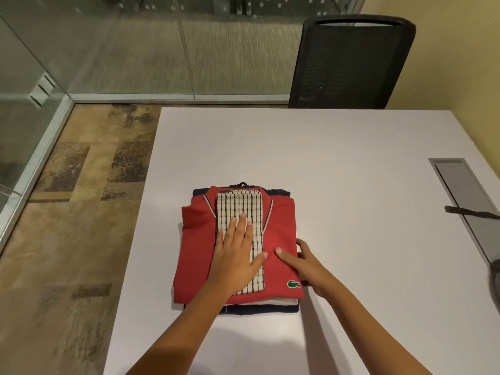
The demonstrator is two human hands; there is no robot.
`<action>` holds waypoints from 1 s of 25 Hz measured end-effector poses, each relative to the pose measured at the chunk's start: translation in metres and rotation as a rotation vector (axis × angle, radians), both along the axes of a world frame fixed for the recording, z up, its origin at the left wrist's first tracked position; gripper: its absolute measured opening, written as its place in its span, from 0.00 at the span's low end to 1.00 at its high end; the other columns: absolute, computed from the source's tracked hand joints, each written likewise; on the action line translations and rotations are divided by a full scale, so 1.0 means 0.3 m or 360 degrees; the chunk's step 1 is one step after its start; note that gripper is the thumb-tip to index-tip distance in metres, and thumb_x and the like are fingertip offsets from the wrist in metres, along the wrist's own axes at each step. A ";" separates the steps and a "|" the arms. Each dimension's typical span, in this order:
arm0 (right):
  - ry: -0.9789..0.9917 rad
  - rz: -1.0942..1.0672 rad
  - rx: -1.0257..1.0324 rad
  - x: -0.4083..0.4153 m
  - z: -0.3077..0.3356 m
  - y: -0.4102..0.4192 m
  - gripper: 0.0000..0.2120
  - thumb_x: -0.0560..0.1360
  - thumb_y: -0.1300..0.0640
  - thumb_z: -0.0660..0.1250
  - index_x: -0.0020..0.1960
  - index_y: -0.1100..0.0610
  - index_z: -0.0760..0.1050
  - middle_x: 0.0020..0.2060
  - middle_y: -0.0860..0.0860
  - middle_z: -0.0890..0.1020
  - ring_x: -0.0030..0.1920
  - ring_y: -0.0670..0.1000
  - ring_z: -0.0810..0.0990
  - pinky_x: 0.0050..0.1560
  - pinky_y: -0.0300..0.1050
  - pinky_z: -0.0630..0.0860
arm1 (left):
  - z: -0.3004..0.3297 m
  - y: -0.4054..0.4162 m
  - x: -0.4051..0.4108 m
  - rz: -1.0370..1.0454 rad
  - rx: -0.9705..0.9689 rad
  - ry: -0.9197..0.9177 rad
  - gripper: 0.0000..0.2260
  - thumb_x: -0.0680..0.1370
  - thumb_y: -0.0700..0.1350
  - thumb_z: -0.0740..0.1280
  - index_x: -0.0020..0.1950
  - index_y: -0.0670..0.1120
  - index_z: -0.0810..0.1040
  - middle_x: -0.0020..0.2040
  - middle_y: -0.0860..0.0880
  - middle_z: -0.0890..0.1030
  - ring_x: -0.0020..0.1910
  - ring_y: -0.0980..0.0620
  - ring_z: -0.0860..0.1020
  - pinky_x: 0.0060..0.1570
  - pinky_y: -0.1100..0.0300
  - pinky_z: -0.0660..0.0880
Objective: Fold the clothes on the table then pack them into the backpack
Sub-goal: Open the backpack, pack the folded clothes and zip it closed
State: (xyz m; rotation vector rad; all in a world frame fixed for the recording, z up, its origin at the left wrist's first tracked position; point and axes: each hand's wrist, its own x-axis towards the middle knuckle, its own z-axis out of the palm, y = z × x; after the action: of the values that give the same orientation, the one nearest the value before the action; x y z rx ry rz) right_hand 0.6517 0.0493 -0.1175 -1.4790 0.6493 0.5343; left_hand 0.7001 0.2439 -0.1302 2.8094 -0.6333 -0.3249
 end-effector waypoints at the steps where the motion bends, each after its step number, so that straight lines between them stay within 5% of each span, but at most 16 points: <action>1: -0.0016 0.0016 0.0075 -0.001 -0.014 0.009 0.31 0.69 0.44 0.74 0.66 0.44 0.62 0.58 0.49 0.79 0.51 0.50 0.84 0.51 0.50 0.81 | -0.002 -0.002 -0.001 0.0011 -0.0007 -0.0011 0.36 0.77 0.66 0.44 0.79 0.48 0.47 0.79 0.51 0.38 0.76 0.51 0.35 0.70 0.52 0.31; 5: -0.0131 -0.0009 0.0107 0.045 -0.067 0.043 0.35 0.68 0.51 0.77 0.69 0.46 0.62 0.60 0.49 0.79 0.55 0.49 0.82 0.54 0.50 0.80 | 0.000 0.001 0.011 0.0019 -0.0057 0.0027 0.37 0.76 0.69 0.40 0.79 0.48 0.47 0.78 0.51 0.38 0.76 0.52 0.34 0.69 0.53 0.29; 10: -0.0179 0.0031 0.0009 0.133 -0.124 0.083 0.38 0.63 0.45 0.79 0.68 0.43 0.64 0.58 0.47 0.80 0.55 0.50 0.82 0.55 0.55 0.79 | 0.002 0.028 0.071 0.0081 -0.0080 0.0089 0.37 0.76 0.69 0.42 0.79 0.49 0.42 0.76 0.53 0.32 0.74 0.53 0.30 0.65 0.57 0.24; 25: -0.0287 0.0062 -0.0066 0.446 -0.123 0.394 0.39 0.64 0.45 0.78 0.68 0.45 0.61 0.59 0.49 0.78 0.56 0.52 0.80 0.55 0.56 0.79 | -0.001 0.333 0.399 0.0026 -0.0018 0.0130 0.44 0.69 0.73 0.38 0.79 0.49 0.43 0.78 0.51 0.36 0.76 0.51 0.35 0.68 0.51 0.31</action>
State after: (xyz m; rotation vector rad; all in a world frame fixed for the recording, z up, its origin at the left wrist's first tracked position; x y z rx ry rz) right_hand 0.7855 0.1675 -0.1545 -1.5611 0.4934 0.4132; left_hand 0.8197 0.3437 -0.1306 2.7729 -0.5918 -0.4294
